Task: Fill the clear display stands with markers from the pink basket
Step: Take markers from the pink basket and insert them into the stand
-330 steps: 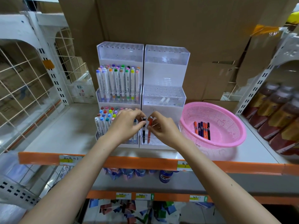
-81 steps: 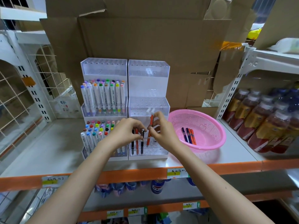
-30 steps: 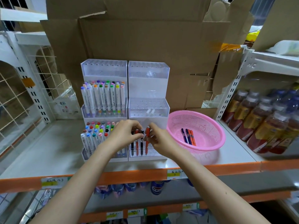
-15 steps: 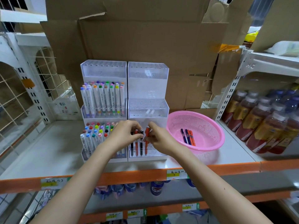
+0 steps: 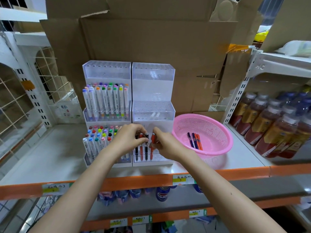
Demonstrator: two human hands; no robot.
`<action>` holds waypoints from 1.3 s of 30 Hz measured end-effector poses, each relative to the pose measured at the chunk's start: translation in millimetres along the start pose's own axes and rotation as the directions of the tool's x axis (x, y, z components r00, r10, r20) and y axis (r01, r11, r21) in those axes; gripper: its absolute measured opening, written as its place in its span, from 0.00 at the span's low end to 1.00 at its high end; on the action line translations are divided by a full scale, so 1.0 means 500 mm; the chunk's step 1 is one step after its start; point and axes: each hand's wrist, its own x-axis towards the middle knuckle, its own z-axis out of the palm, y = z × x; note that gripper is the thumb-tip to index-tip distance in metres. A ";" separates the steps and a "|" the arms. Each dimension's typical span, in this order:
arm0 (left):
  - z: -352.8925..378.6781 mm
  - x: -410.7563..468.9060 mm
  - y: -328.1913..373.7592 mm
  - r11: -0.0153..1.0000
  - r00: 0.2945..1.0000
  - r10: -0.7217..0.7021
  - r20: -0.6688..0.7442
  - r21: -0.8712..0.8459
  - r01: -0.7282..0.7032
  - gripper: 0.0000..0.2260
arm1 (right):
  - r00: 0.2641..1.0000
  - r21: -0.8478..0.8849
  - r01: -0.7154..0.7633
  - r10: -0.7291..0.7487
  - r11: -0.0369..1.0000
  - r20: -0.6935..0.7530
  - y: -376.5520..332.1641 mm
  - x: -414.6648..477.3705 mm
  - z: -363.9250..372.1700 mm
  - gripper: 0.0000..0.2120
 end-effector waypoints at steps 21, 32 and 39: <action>0.001 -0.003 -0.001 0.999 0.999 0.024 -0.026 -0.021 -0.025 0.03 | 0.991 0.171 -0.006 0.029 0.985 -0.134 0.016 0.001 0.014 0.04; 0.007 0.000 -0.001 1.000 0.999 0.027 -0.032 0.007 -0.027 0.04 | 0.992 0.165 0.016 0.005 0.986 -0.125 0.014 -0.004 0.012 0.05; 0.004 0.004 0.005 0.999 0.998 0.037 -0.049 0.017 -0.036 0.06 | 0.993 0.202 0.038 -0.014 0.979 -0.118 0.027 0.002 0.003 0.11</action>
